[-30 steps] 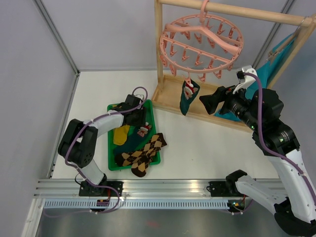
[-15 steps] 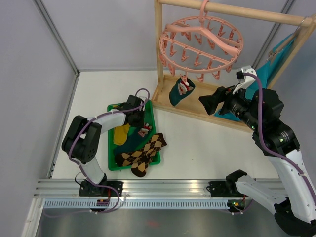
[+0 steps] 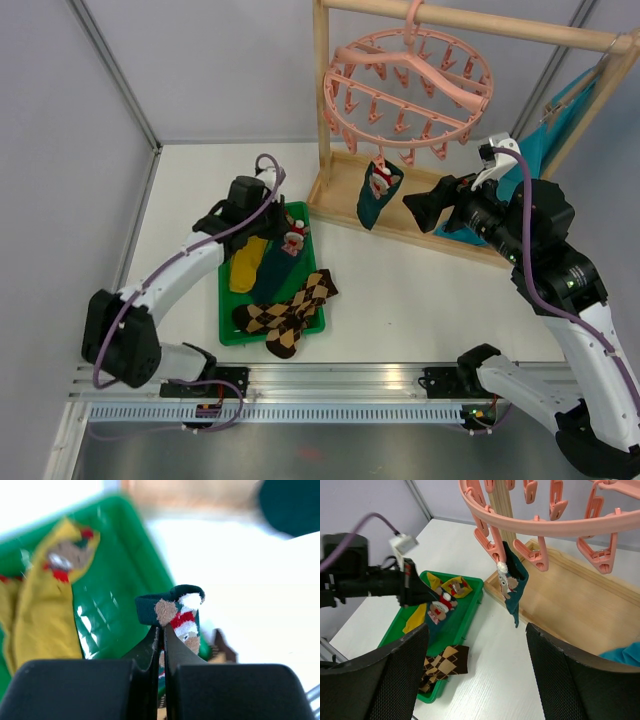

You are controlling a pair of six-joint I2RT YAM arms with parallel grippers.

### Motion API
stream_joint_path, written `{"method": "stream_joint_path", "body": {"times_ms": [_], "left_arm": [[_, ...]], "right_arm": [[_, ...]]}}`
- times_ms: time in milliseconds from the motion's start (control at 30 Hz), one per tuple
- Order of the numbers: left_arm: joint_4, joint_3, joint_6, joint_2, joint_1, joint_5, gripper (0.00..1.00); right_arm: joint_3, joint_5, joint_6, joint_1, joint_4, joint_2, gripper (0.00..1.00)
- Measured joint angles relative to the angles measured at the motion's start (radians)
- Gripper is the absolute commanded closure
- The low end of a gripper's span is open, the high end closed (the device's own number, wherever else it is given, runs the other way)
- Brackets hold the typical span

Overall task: Clip the socks to the hanger
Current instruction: Pick up the sock from the bin.

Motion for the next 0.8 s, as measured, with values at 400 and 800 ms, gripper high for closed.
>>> {"method": "stream_joint_path", "body": {"times_ms": [400,800], "left_arm": [[-0.017,0.045,0.000,-0.290,0.000,0.093,0.98],[-0.035,0.131,-0.005,-0.381,-0.016,0.257,0.98]], "right_arm": [[0.151,0.093,-0.033,0.000,-0.066,0.080,0.15],[0.232,0.233,-0.113,0.000,-0.109,0.211,0.24]]}}
